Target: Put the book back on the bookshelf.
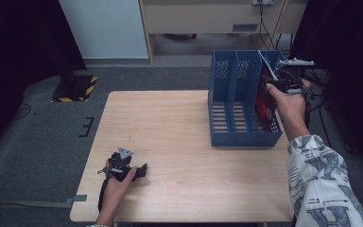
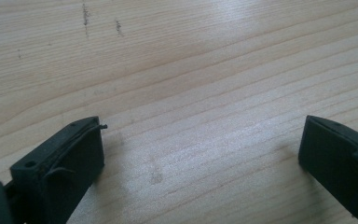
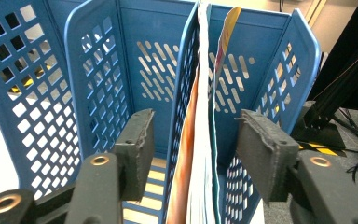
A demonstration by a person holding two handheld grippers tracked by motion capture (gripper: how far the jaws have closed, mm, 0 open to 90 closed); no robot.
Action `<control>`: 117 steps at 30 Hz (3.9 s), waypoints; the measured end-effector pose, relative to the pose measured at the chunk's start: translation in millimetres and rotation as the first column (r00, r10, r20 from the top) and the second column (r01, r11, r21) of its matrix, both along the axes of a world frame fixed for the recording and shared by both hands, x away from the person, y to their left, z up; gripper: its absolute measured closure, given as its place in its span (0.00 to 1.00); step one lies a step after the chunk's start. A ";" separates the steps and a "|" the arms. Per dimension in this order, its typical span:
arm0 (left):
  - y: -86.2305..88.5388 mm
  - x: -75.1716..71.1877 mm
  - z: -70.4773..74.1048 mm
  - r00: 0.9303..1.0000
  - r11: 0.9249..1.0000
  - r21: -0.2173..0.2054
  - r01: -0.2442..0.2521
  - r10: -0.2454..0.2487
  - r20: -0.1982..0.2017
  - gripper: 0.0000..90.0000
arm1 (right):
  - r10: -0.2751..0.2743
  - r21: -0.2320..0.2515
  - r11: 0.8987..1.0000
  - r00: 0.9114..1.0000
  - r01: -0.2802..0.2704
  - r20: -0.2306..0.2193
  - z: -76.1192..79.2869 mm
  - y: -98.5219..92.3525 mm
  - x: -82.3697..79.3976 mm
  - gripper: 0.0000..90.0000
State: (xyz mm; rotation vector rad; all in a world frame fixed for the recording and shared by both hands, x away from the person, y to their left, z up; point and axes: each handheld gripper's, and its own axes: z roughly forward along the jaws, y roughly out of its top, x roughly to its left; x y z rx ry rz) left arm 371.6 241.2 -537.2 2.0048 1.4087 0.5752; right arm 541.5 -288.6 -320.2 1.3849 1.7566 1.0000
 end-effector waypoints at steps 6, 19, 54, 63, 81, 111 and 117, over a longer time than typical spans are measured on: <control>0.3 0.0 0.2 1.000 1.000 0.004 0.003 -0.003 -0.003 0.00 | 0.018 0.027 0.999 1.000 -0.018 0.013 0.7 0.4 -2.0 0.39; 0.3 0.0 0.2 1.000 1.000 0.004 0.003 -0.003 -0.002 0.00 | 0.044 0.066 0.997 0.999 -0.044 0.012 -4.8 -2.9 -5.3 0.20; -0.1 -0.6 0.1 1.000 1.000 0.003 -0.002 0.002 -0.001 0.00 | 0.126 0.111 0.985 0.991 -0.131 0.054 -18.4 -8.4 -51.0 0.05; -0.8 0.0 0.1 1.000 1.000 0.003 -0.004 0.004 -0.002 0.00 | 0.149 0.120 0.980 0.985 -0.158 0.082 -24.8 -11.9 -75.3 0.05; -1.0 -0.1 0.1 1.000 1.000 0.003 0.001 -0.001 -0.001 0.00 | 0.252 0.104 0.961 0.966 -0.257 0.059 -52.7 16.8 -111.9 0.05; -1.5 -0.2 0.2 1.000 1.000 0.004 0.005 -0.005 -0.002 0.00 | 0.496 0.059 0.868 0.865 -0.492 -0.079 -120.4 121.3 -143.8 0.05; -1.4 -0.2 0.2 1.000 1.000 0.004 0.006 -0.006 -0.002 0.00 | 0.516 0.049 0.857 0.849 -0.514 -0.119 -135.6 134.2 -146.7 0.06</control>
